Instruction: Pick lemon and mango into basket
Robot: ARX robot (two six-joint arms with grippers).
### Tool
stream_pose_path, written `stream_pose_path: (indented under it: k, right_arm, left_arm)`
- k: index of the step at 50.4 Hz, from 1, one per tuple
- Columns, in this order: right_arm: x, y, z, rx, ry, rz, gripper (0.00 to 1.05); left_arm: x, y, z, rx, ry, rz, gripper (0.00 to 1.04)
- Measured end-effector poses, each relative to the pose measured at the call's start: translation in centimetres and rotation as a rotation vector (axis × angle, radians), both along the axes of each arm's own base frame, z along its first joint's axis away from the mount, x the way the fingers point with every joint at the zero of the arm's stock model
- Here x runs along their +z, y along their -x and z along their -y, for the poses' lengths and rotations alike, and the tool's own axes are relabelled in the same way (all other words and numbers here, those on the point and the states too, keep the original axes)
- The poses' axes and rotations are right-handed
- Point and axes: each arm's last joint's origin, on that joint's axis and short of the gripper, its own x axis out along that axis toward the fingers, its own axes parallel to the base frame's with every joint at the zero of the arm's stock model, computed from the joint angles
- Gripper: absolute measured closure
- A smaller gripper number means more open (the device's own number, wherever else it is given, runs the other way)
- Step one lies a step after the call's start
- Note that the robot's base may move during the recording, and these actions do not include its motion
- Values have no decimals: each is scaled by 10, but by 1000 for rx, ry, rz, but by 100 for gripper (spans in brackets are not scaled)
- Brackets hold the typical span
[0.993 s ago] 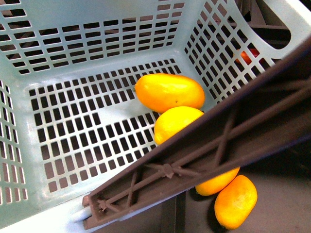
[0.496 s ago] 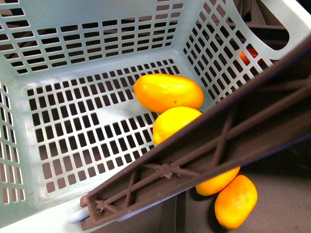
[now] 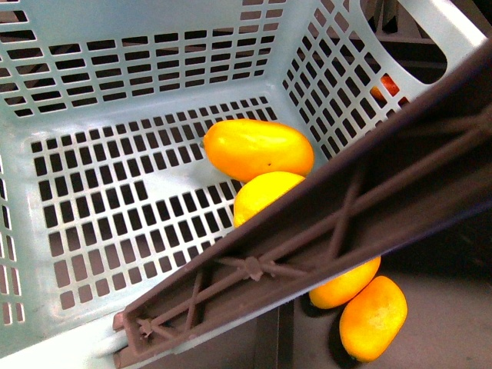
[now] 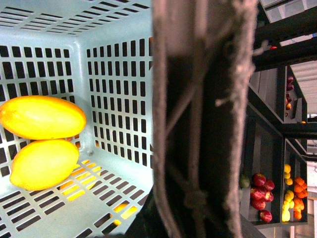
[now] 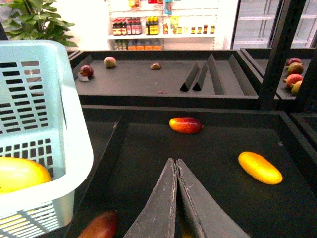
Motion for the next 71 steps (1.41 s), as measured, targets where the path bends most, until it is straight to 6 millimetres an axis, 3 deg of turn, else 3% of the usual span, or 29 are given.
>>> stream_pose_path:
  k: [3, 9, 25, 32, 36, 40, 47, 54, 65, 71]
  right_arm:
    - [0, 0, 0, 0, 0, 0, 103]
    - [0, 0, 0, 0, 2, 0, 80]
    - [0, 0, 0, 0, 2, 0, 40]
    - [0, 0, 0, 0, 2, 1, 21]
    - [0, 0, 0, 0, 1, 2, 7]
    - [0, 0, 0, 0, 2, 2, 9]
    - [0, 0, 0, 1, 2, 2, 9]
    - [0, 0, 0, 0, 2, 2, 9]
    - [0, 0, 0, 0, 2, 2, 9]
    - [0, 0, 0, 0, 2, 2, 9]
  left_arm:
    - [0, 0, 0, 0, 0, 0, 101]
    - [0, 0, 0, -1, 0, 0, 101]
    - [0, 0, 0, 5, -1, 3, 101]
    - [-9, -6, 0, 245, 89, 176, 101]
    - [-10, -23, -13, 402, 130, 254, 101]
    - [-15, -49, -35, 498, 157, 265, 101]
    - [-34, -82, -54, 574, 183, 224, 101]
    - [-85, -135, -77, 683, 176, 99, 101]
    - [-142, -202, -99, 786, 166, -6, 101]
    - [-156, -208, -98, 811, 183, -43, 101]
